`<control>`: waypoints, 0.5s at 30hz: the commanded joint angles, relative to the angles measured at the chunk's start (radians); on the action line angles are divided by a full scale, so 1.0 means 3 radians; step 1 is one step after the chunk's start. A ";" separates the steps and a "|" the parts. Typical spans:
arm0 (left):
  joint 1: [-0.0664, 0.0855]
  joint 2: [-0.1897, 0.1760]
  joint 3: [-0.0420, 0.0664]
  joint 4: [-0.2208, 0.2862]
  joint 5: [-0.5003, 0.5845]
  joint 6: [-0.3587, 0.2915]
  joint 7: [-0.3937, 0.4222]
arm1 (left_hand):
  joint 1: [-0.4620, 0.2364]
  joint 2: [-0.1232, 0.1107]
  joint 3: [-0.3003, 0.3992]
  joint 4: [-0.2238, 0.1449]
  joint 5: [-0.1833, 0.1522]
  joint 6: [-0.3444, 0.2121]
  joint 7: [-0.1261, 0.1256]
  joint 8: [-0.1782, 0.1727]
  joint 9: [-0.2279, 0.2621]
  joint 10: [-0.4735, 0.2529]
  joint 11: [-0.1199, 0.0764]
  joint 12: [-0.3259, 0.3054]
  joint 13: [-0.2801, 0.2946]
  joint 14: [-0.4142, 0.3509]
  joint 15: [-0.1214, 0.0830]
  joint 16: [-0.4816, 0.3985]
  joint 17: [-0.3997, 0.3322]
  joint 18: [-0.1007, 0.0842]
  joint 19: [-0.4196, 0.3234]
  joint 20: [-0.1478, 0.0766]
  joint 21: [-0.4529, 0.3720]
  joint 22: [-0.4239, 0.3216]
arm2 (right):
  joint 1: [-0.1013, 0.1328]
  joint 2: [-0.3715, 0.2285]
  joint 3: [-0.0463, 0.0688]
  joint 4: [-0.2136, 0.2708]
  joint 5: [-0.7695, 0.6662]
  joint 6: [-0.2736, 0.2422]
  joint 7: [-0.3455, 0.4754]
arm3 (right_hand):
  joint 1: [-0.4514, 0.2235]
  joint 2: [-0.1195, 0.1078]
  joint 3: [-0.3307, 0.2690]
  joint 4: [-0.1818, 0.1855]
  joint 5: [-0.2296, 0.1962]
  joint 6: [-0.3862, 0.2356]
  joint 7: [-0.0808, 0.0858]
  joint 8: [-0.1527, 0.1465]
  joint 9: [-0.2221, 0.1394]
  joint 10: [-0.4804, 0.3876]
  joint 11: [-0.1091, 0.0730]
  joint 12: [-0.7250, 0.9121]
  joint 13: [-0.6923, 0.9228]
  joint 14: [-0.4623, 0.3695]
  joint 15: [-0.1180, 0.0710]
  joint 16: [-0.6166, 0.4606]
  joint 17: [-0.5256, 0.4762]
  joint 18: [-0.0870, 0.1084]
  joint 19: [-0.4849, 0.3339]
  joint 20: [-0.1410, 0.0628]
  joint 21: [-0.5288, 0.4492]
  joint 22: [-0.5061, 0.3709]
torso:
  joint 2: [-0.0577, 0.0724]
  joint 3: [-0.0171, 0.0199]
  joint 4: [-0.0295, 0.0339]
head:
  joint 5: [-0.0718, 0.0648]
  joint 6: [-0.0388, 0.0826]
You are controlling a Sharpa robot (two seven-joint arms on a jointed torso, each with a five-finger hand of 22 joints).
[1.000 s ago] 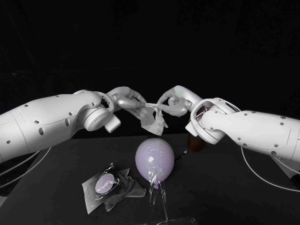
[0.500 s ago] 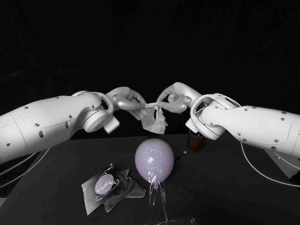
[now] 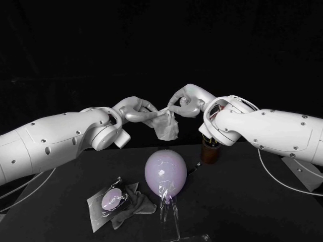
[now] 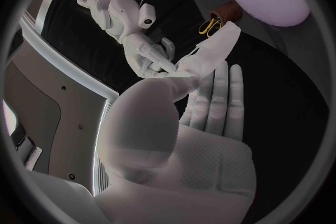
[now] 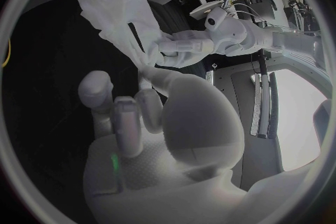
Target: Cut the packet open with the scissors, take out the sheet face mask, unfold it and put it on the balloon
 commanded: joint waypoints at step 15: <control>-0.0173 0.0039 -0.0010 0.0010 0.0579 -0.0251 0.0360 | -0.0164 -0.0558 -0.0995 0.0432 0.0003 -0.0198 0.0219 -0.0610 -0.0220 -0.0585 0.0196 0.0006 -0.0001 -0.0626 0.0207 -0.0207 -0.0046 -0.0089 -0.0474 0.0222 -0.0553 -0.0305 | 0.0012 0.0057 0.0003 -0.0020 -0.0227 -0.0167 -0.0265 | -0.0019 0.0022 0.0014 -0.0028 0.0023 0.0085 -0.0034 0.0057 0.0030 0.0034 -0.0007 0.0026 0.0314 0.0321 -0.0023 0.0014 0.0825 -0.0018 0.0044 0.0003 0.0041 0.0022 | 0.0001 0.0001 0.0001 | -0.0030 -0.0003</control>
